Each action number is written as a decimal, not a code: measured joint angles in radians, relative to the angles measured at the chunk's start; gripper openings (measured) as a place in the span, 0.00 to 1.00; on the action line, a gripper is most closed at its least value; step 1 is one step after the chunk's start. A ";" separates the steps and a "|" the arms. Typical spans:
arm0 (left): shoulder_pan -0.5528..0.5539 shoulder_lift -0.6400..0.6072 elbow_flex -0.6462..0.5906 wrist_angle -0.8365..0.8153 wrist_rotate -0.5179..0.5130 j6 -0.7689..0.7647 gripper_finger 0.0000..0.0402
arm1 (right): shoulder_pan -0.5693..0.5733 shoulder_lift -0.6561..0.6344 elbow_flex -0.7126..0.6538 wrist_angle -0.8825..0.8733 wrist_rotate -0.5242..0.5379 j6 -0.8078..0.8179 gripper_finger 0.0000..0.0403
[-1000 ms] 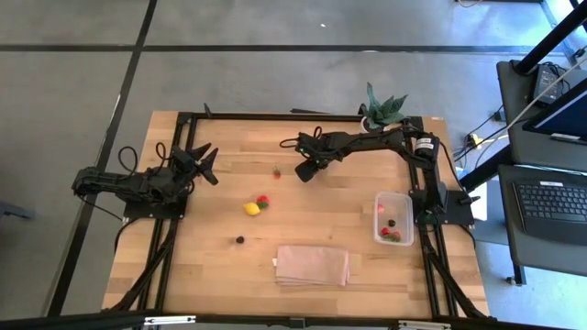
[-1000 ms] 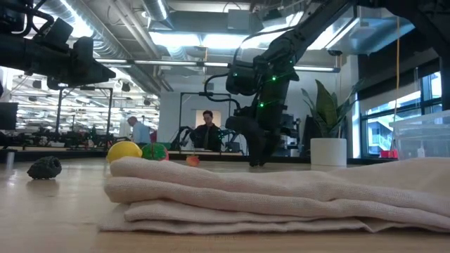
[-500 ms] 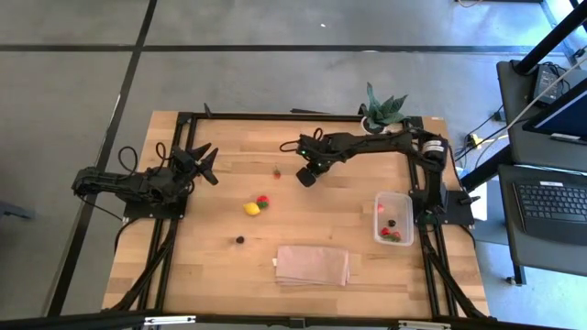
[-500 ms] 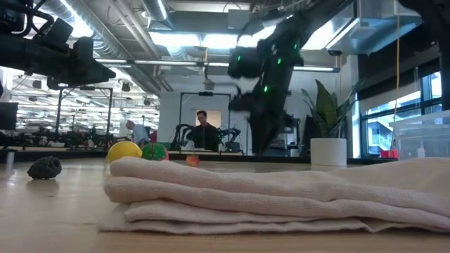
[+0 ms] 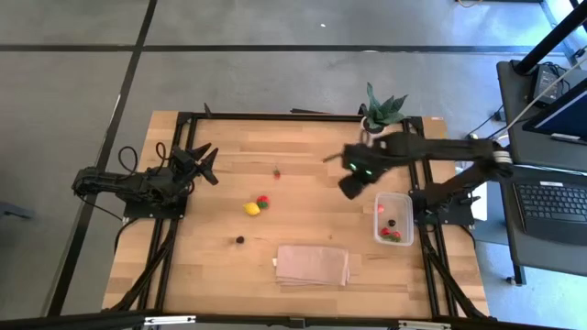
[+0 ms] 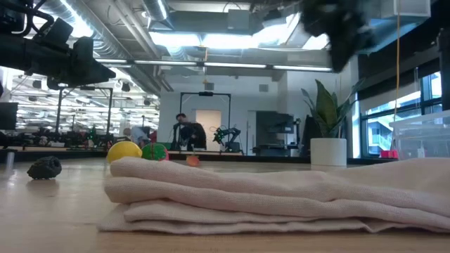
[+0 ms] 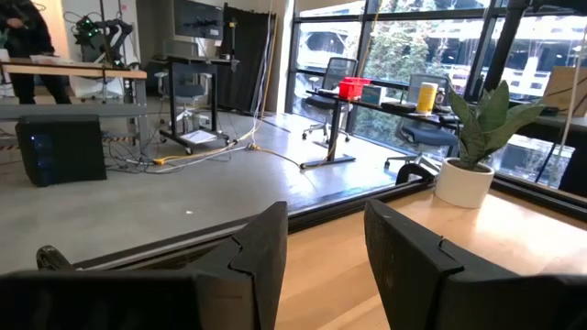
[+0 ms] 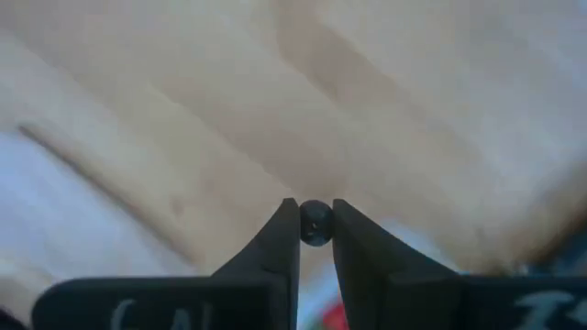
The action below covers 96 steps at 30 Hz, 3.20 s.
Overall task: Pick and placing Produce into tupperware
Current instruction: Put the blueberry into the transparent bin, then put the top red strawberry into the transparent bin
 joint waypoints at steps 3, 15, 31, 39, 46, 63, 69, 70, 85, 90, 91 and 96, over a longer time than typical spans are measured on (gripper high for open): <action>0.000 0.000 0.000 0.000 0.000 0.000 0.35 | 0.088 -0.069 0.000 -0.125 0.029 0.165 0.13; 0.000 0.000 0.000 0.000 0.000 -0.001 0.35 | 0.344 -0.129 -0.115 -0.252 0.062 0.554 0.13; 0.000 0.000 0.000 0.000 0.000 -0.002 0.35 | 0.416 -0.133 -0.610 0.190 -0.078 0.603 0.13; 0.000 0.000 0.000 0.000 0.000 -0.003 0.35 | 0.415 -0.133 -0.643 0.195 -0.104 0.600 0.20; 0.000 0.000 0.000 0.000 0.000 -0.003 0.35 | 0.415 -0.133 -0.618 0.196 -0.111 0.599 0.34; 0.000 0.000 0.000 0.003 0.031 0.000 0.35 | 0.414 -0.135 -0.377 -0.139 -0.091 0.599 0.77; 0.000 0.000 0.000 0.003 0.034 -0.003 0.35 | 0.414 -0.136 -0.064 -0.243 0.219 0.597 0.76; 0.000 0.000 0.000 0.003 0.034 -0.010 0.35 | 0.415 -0.136 -0.022 -0.232 0.300 0.592 0.76; 0.000 0.000 0.000 0.024 0.249 -0.029 0.52 | 0.355 -0.136 -0.089 0.299 0.813 0.072 0.76; 0.000 0.000 0.000 0.024 0.249 -0.074 0.63 | 0.307 -0.135 -0.287 0.504 0.812 0.066 0.76; 0.000 0.000 0.000 0.024 0.249 -0.081 0.65 | 0.294 -0.135 -0.325 0.555 0.806 0.050 0.76; 0.000 0.000 0.000 0.025 0.249 -0.137 0.67 | 0.199 -0.135 -0.462 0.790 0.667 -0.027 0.76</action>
